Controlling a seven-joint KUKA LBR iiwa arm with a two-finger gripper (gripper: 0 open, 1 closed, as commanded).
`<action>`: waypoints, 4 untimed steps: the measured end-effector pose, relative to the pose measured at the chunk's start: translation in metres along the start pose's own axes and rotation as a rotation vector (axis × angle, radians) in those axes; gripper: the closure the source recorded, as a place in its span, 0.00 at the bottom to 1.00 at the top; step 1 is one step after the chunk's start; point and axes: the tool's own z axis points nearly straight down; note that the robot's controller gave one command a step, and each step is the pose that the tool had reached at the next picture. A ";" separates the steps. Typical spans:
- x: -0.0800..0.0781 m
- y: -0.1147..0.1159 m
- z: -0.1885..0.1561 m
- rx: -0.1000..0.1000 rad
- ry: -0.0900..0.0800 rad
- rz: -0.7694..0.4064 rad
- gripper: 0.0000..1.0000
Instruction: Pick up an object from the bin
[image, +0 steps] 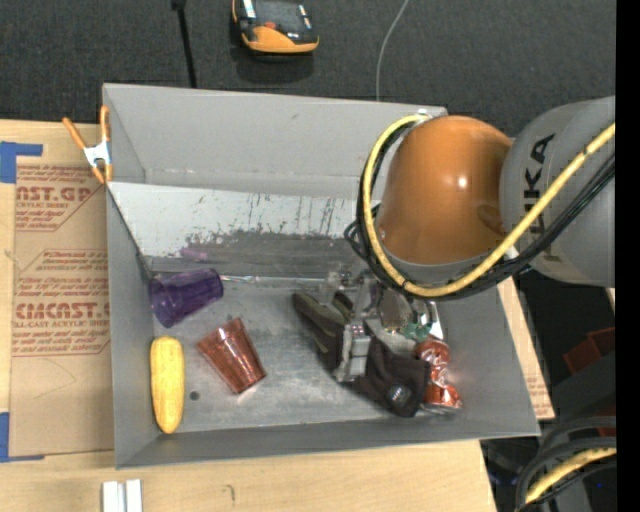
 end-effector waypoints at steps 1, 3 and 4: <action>-0.002 0.000 -0.004 -0.001 -0.009 0.001 0.00; -0.025 -0.037 0.043 0.001 -0.008 -0.104 0.00; -0.029 -0.051 0.060 0.001 -0.008 -0.117 0.00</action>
Offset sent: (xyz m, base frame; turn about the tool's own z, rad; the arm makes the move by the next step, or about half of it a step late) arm 0.0210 -0.0481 -0.0534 -0.2023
